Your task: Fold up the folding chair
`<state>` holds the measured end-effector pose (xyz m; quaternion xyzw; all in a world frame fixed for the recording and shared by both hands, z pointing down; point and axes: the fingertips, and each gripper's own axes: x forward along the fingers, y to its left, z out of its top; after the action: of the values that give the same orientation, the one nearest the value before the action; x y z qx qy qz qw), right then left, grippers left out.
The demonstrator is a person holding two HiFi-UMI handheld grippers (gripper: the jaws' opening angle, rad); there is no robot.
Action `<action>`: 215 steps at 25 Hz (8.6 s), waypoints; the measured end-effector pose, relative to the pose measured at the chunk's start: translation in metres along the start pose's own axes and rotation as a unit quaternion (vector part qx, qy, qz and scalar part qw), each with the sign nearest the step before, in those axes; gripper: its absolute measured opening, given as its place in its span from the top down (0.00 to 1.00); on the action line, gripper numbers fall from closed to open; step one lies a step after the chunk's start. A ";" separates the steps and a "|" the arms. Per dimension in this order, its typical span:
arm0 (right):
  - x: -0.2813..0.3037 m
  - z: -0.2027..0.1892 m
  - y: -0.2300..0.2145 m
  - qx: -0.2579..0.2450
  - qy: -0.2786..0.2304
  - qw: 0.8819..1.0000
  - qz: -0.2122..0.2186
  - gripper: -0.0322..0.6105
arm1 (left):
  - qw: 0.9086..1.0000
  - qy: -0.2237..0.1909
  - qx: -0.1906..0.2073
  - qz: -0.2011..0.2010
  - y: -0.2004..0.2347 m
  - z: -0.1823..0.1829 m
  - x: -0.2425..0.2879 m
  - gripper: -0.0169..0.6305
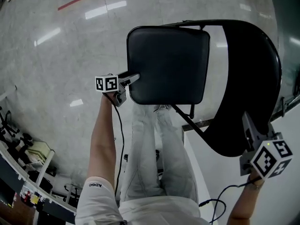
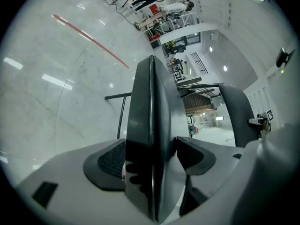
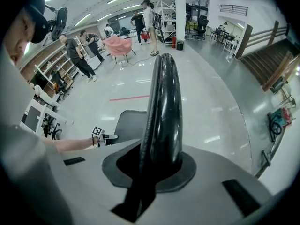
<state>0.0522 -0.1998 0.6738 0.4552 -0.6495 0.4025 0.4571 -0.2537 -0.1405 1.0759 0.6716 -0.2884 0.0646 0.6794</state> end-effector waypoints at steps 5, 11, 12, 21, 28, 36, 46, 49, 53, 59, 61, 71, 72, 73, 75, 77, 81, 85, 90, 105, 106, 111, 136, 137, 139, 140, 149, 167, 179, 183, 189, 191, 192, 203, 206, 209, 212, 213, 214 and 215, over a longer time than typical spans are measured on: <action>0.002 -0.004 -0.002 -0.005 -0.001 1.000 -0.005 0.86 | 0.999 0.004 0.053 0.010 -0.039 0.001 -0.029 0.49; 0.001 -0.004 0.016 -0.003 -0.002 1.000 0.000 0.86 | 0.992 0.010 0.093 0.088 -0.084 0.000 -0.049 0.49; -0.001 -0.002 0.019 -0.005 -0.001 1.000 -0.001 0.86 | 0.991 0.010 0.087 0.106 -0.084 0.001 -0.049 0.49; -0.009 0.004 0.043 -0.007 0.000 1.000 -0.012 0.87 | 0.992 0.018 0.075 0.098 -0.083 0.007 -0.059 0.52; -0.009 0.010 0.102 -0.015 0.010 0.999 -0.039 0.87 | 0.995 0.003 0.086 0.053 -0.092 0.009 -0.098 0.53; -0.009 0.018 0.167 -0.022 0.013 0.997 -0.077 0.87 | 0.995 0.012 0.095 0.029 -0.099 0.014 -0.132 0.54; -0.004 0.029 0.226 -0.026 0.015 0.995 -0.097 0.87 | 0.994 0.003 0.095 0.046 -0.104 0.022 -0.152 0.54; -0.001 0.029 0.250 -0.018 0.020 0.995 -0.098 0.87 | 0.995 -0.001 0.092 0.047 -0.103 0.021 -0.163 0.54; 0.002 0.030 0.278 -0.017 0.022 0.994 -0.107 0.87 | 0.994 -0.005 0.092 0.057 -0.101 0.022 -0.175 0.54; 0.014 0.027 0.331 -0.001 0.021 0.996 -0.088 0.87 | 0.995 -0.015 0.076 0.068 -0.096 0.015 -0.191 0.54; 0.019 0.022 0.351 0.018 0.016 0.997 -0.071 0.82 | 0.995 -0.023 0.063 0.069 -0.096 0.007 -0.195 0.54; 0.028 -0.004 0.353 -0.045 0.015 0.994 -0.098 0.82 | 0.998 -0.052 0.011 0.046 -0.117 -0.026 -0.164 0.54; 0.025 -0.004 0.345 -0.043 0.014 0.994 -0.097 0.82 | 0.997 -0.057 0.012 0.043 -0.124 -0.026 -0.158 0.54; 0.023 -0.001 0.339 -0.040 0.013 0.995 -0.095 0.82 | 0.997 -0.062 0.016 0.039 -0.134 -0.024 -0.153 0.54; 0.018 0.007 0.331 -0.033 0.010 0.995 -0.096 0.82 | 0.997 -0.067 0.030 0.025 -0.163 -0.017 -0.140 0.54; 0.013 0.015 0.324 -0.029 0.007 0.995 -0.100 0.81 | 0.997 -0.066 0.051 0.005 -0.201 -0.011 -0.123 0.54; -0.007 0.024 0.290 -0.022 0.004 0.995 -0.100 0.80 | 0.993 -0.046 0.106 -0.009 -0.262 -0.010 -0.087 0.55; -0.029 0.032 0.237 -0.011 0.006 0.996 -0.088 0.80 | 0.993 -0.041 0.114 -0.014 -0.307 -0.009 -0.054 0.55; -0.051 0.036 0.178 -0.002 0.004 0.996 -0.088 0.81 | 0.986 -0.010 0.165 0.002 -0.355 -0.015 -0.009 0.55; -0.085 0.027 0.050 0.015 -0.009 0.999 -0.050 0.82 | 0.933 0.070 0.343 0.082 -0.413 -0.046 0.079 0.55; -0.087 0.026 0.042 0.016 -0.010 0.999 -0.048 0.82 | 0.930 0.074 0.348 0.089 -0.417 -0.049 0.084 0.55; -0.107 0.005 0.004 0.034 -0.014 0.998 -0.044 0.83 | 0.921 0.092 0.365 0.102 -0.442 -0.069 0.106 0.55; -0.156 -0.055 -0.122 0.198 -0.065 0.973 -0.096 0.86 | 0.855 0.171 0.477 0.109 -0.506 -0.109 0.188 0.55; -0.156 -0.058 -0.127 0.209 -0.062 0.971 -0.102 0.86 | 0.852 0.178 0.482 0.103 -0.508 -0.110 0.193 0.55; -0.159 -0.063 -0.141 0.232 -0.066 0.964 -0.113 0.86 | 0.843 0.201 0.491 0.089 -0.514 -0.117 0.203 0.55; -0.159 -0.066 -0.150 0.245 -0.071 0.960 -0.117 0.86 | 0.837 0.216 0.495 0.083 -0.517 -0.120 0.209 0.55; -0.159 -0.098 -0.222 0.403 -0.074 0.898 -0.160 0.86 | 0.794 0.305 0.525 0.040 -0.540 -0.141 0.276 0.55; -0.196 -0.276 -0.306 0.533 -0.099 0.828 -0.146 0.87 | 0.759 0.385 0.525 0.009 -0.579 -0.303 0.350 0.57; -0.213 -0.374 -0.325 0.590 -0.118 0.792 -0.103 0.89 | 0.759 0.401 0.512 0.031 -0.585 -0.382 0.361 0.57; -0.237 -0.382 -0.335 0.586 -0.122 0.788 -0.146 0.89 | 0.741 0.414 0.528 0.006 -0.604 -0.408 0.370 0.59; -0.258 -0.441 -0.342 0.607 -0.108 0.768 -0.173 0.89 | 0.700 0.459 0.546 -0.028 -0.611 -0.478 0.370 0.59; -0.267 -0.463 -0.338 0.627 -0.106 0.750 -0.184 0.89 | 0.686 0.479 0.547 -0.038 -0.612 -0.503 0.366 0.59; -0.270 -0.472 -0.335 0.635 -0.105 0.742 -0.187 0.89 | 0.677 0.490 0.547 -0.041 -0.612 -0.513 0.361 0.59; -0.286 -0.514 -0.319 0.659 -0.098 0.718 -0.200 0.88 | 0.619 0.533 0.572 -0.073 -0.609 -0.560 0.344 0.59; -0.289 -0.516 -0.322 0.641 -0.084 0.735 -0.206 0.88 | 0.612 0.535 0.577 -0.079 -0.609 -0.566 0.342 0.59; -0.290 -0.522 -0.323 0.624 -0.070 0.747 -0.216 0.85 | 0.615 0.538 0.571 -0.081 -0.607 -0.573 0.340 0.59; -0.297 -0.529 -0.326 0.628 -0.066 0.740 -0.231 0.83 | 0.608 0.543 0.572 -0.094 -0.611 -0.578 0.342 0.59; -0.299 -0.532 -0.327 0.630 -0.065 0.736 -0.239 0.83 | 0.605 0.545 0.572 -0.098 -0.611 -0.580 0.343 0.59; -0.301 -0.535 -0.326 0.631 -0.063 0.733 -0.247 0.82 | 0.603 0.547 0.572 -0.099 -0.611 -0.582 0.343 0.59; -0.301 -0.539 -0.326 0.631 -0.061 0.730 -0.255 0.81 | 0.601 0.549 0.572 -0.100 -0.610 -0.584 0.342 0.59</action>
<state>0.5378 0.2887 0.5591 0.8111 -0.1319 0.5593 0.1096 0.4967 0.2567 0.7455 0.7853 0.3037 0.5051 0.1895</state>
